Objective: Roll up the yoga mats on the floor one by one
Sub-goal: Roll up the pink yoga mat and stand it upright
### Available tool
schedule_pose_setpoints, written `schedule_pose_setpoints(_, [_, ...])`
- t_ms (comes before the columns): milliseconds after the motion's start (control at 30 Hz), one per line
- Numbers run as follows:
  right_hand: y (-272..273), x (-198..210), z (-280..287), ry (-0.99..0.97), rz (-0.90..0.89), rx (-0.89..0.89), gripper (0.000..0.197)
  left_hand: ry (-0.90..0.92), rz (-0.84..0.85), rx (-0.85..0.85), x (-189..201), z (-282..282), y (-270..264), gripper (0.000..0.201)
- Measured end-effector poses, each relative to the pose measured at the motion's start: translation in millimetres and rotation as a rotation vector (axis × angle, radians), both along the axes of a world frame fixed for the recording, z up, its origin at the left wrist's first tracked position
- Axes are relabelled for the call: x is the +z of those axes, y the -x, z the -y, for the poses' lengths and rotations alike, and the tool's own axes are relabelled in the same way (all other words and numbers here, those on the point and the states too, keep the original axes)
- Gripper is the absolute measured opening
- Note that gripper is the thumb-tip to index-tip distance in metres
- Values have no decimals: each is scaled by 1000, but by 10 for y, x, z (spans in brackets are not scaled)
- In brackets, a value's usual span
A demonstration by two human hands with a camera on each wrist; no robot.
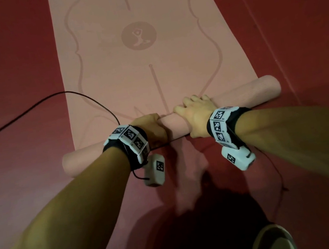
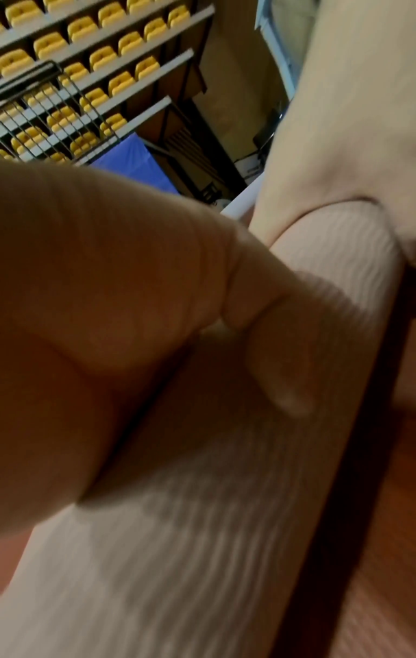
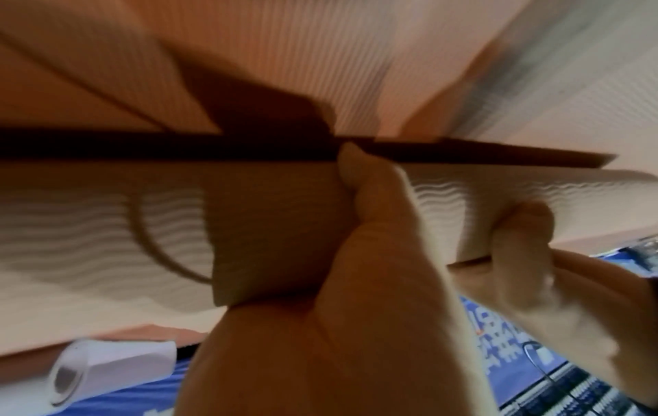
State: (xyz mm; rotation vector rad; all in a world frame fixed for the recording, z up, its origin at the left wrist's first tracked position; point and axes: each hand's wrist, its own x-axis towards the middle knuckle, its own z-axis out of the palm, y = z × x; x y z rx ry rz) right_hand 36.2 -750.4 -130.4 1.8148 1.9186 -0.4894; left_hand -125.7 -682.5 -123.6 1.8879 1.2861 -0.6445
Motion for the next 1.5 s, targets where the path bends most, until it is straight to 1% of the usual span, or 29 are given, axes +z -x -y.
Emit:
schedule_pose_setpoints(67, [-16,18,-66,41,-8,1,76,-132,-57,-33,-22,74,2,45])
schedule_pose_setpoints(133, [-26,41,-134,76,-17,-4,74,-269,-112,-106,-70,169,-12,58])
schedule_pose_setpoints(233, [-25,105,-288,155,-51,-14,72,-370,-148,-156,-109,247,-44,63])
schedule_pose_setpoints(333, [-35,137,-385,214,-81,-21,73,-356,-122,-132,-120,182,-42,63])
schedule_pose_setpoints(433, [-72,102,-363,188,-72,-18,74,-323,-83,-119,-97,120,-52,59])
schedule_pose_setpoints(500, [-83,71,-311,119,-44,7,77,-308,-57,-101,-106,81,-59,55])
schedule_pose_setpoints(567, [-67,37,-236,7,15,50,81,-281,-36,-71,-101,15,-61,51])
schedule_pose_setpoints(633, [-42,-10,-165,-86,58,78,82,-215,-32,-52,-63,-61,-67,52])
schedule_pose_setpoints(700, [-23,-39,-151,-104,56,67,79,-161,-23,-47,-21,-104,-70,54])
schedule_pose_setpoints(767, [-24,-41,-202,-79,41,48,78,-204,-45,-51,-35,-100,-67,55])
schedule_pose_setpoints(833, [-40,-20,-286,-35,18,29,80,-297,-76,-54,-71,-36,-70,60])
schedule_pose_setpoints(900, [-60,22,-400,22,-5,19,80,-377,-94,-101,-94,37,-77,67])
schedule_pose_setpoints(967, [-79,75,-506,81,-47,6,79,-418,-108,-158,-105,46,-68,69])
schedule_pose_setpoints(1033, [-100,114,-567,122,-76,-5,78,-413,-100,-158,-103,-6,-67,66])
schedule_pose_setpoints(1133, [-123,95,-559,92,-73,-5,79,-368,-65,-120,-102,-100,-81,62])
schedule_pose_setpoints(1200, [-113,32,-480,-9,-21,11,82,-353,-40,-85,-105,-153,-86,58])
schedule_pose_setpoints(1267, [-88,-29,-382,-123,41,17,80,-337,-18,-61,-96,-215,-90,52])
schedule_pose_setpoints(1333, [-82,-65,-352,-160,49,11,77,-292,-5,-57,-86,-289,-105,49])
schedule_pose_setpoints(1367, [-85,-66,-374,-150,40,8,76,-268,-6,-53,-73,-309,-110,51])
schedule_pose_setpoints(1433, [-102,-41,-458,-107,14,-6,77,-246,-18,-35,-34,-314,-112,65])
schedule_pose_setpoints(1467, [-112,-25,-503,-81,5,-14,78,-263,-23,-29,-29,-303,-111,69])
schedule_pose_setpoints(1500, [-120,-14,-542,-56,-1,-23,80,-300,-20,-26,-36,-289,-107,69])
